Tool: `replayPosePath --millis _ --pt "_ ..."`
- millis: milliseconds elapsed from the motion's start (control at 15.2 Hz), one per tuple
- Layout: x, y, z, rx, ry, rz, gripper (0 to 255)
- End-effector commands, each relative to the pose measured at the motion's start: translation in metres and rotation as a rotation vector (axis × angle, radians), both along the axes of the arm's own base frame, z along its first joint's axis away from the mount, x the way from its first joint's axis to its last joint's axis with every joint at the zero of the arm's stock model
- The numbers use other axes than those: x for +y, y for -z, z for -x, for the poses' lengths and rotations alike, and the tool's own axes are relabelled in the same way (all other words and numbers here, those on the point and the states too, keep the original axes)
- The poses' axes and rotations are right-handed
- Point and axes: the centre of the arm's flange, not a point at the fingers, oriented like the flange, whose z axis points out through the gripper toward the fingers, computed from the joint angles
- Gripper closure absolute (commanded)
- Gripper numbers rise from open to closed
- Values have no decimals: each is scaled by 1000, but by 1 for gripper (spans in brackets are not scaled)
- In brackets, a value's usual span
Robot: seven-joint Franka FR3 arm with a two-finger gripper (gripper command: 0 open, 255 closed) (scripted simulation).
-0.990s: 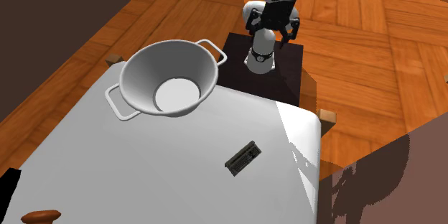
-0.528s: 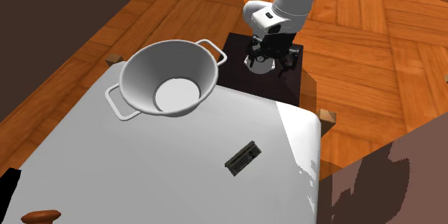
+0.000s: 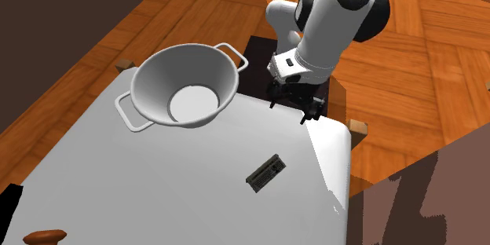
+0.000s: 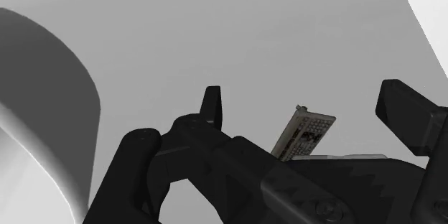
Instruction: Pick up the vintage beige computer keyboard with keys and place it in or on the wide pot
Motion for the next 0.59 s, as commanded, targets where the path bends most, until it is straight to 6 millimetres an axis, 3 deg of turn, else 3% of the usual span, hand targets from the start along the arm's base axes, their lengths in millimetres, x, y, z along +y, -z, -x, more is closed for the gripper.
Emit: replayPosePath --millis 0,528 --pt "0 10 -23 -7 44 0 0" --pt "-9 49 -121 -29 209 1 0"
